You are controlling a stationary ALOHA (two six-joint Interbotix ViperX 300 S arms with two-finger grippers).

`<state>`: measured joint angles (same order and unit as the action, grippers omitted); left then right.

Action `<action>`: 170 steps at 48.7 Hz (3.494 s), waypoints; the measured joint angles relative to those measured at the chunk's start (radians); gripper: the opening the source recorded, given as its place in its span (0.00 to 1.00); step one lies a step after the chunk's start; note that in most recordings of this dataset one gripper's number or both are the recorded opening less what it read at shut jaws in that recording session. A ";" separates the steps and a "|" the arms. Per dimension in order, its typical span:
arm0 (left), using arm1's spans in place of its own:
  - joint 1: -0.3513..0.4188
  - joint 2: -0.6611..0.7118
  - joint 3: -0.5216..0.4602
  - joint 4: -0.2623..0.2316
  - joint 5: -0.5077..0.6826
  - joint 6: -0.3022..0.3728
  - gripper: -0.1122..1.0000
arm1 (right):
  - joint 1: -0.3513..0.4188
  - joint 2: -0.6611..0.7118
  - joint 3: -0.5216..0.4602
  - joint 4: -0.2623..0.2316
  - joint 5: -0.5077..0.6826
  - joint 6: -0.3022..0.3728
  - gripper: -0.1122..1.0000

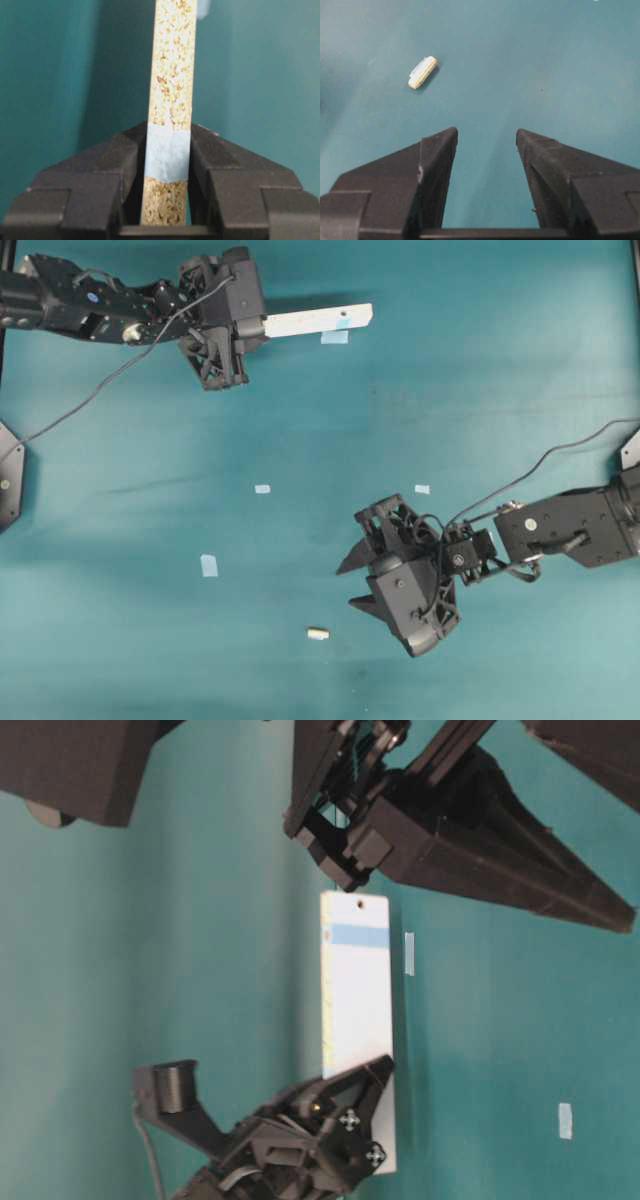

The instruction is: Move the wooden board into place and insert the rod into its hole.

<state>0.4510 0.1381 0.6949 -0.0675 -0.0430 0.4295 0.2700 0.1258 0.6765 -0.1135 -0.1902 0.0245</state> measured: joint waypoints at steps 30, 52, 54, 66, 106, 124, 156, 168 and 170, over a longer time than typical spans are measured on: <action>-0.276 -0.012 -0.037 0.000 0.043 -0.351 0.30 | 0.000 0.000 0.000 0.000 0.002 0.000 0.66; -0.379 0.084 -0.051 0.000 -0.008 -0.382 0.30 | -0.002 0.000 0.000 0.000 0.002 0.000 0.66; -0.382 0.089 -0.054 0.000 -0.012 -0.382 0.30 | 0.000 0.000 0.002 0.000 0.002 0.000 0.66; -0.383 0.103 -0.075 0.000 -0.052 -0.411 0.30 | 0.000 0.000 0.000 0.000 0.002 0.000 0.66; -0.414 0.140 -0.109 0.002 -0.020 -0.454 0.30 | 0.000 0.014 0.000 0.000 0.000 0.002 0.66; -0.416 0.140 -0.112 0.002 0.000 -0.454 0.30 | 0.000 0.014 0.002 0.000 0.000 0.000 0.66; -0.422 0.133 -0.112 0.000 0.018 -0.457 0.42 | 0.000 0.014 0.000 0.000 0.002 0.000 0.66; -0.422 0.121 -0.112 0.002 0.025 -0.459 0.42 | 0.000 0.014 0.000 0.000 0.000 0.000 0.66; -0.422 0.117 -0.112 0.000 0.031 -0.459 0.42 | 0.000 0.014 0.000 0.000 0.000 0.000 0.66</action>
<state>0.0291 0.2546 0.5829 -0.0675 -0.0123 -0.0291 0.2700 0.1396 0.6765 -0.1135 -0.1902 0.0245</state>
